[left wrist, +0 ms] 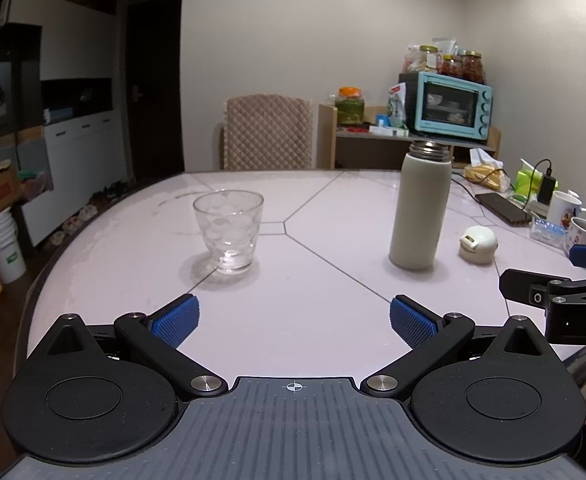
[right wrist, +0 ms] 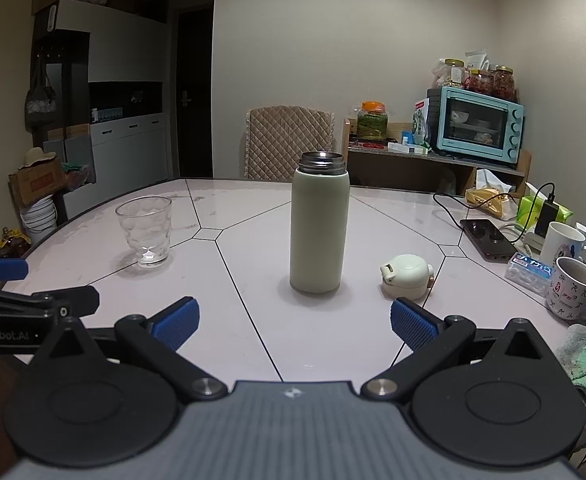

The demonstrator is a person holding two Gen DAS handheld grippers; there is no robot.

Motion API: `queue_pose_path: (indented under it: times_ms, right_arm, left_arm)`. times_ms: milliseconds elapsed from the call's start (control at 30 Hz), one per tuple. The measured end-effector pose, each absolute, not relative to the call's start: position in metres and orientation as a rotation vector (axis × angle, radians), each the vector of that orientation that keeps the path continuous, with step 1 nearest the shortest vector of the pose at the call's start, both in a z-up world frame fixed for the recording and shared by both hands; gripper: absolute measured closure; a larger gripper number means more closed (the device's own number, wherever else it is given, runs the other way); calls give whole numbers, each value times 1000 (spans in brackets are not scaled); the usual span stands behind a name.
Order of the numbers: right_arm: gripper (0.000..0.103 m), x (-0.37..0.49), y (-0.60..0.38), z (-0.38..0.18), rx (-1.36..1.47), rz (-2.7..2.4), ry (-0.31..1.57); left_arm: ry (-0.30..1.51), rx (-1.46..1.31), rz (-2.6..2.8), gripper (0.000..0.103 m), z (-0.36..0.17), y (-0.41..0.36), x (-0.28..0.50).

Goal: Unscrew bottle cap and pour
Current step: 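Move both grippers toward the table, right toward the green bottle, left toward the glass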

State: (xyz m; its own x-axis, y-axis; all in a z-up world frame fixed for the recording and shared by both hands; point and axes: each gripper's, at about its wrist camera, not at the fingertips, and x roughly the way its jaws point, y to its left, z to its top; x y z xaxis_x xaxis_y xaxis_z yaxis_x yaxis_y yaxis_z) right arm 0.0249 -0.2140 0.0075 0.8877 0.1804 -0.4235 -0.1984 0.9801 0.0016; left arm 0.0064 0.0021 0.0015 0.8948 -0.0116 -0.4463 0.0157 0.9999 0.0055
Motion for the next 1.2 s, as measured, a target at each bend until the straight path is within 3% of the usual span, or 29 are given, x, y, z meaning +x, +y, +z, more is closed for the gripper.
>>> queue_pose_path:
  times_ms: [1200]
  right_arm:
    - [0,60,-207,-12,-40,242,406]
  left_arm:
    - [473,36,-45,0,1,20,57]
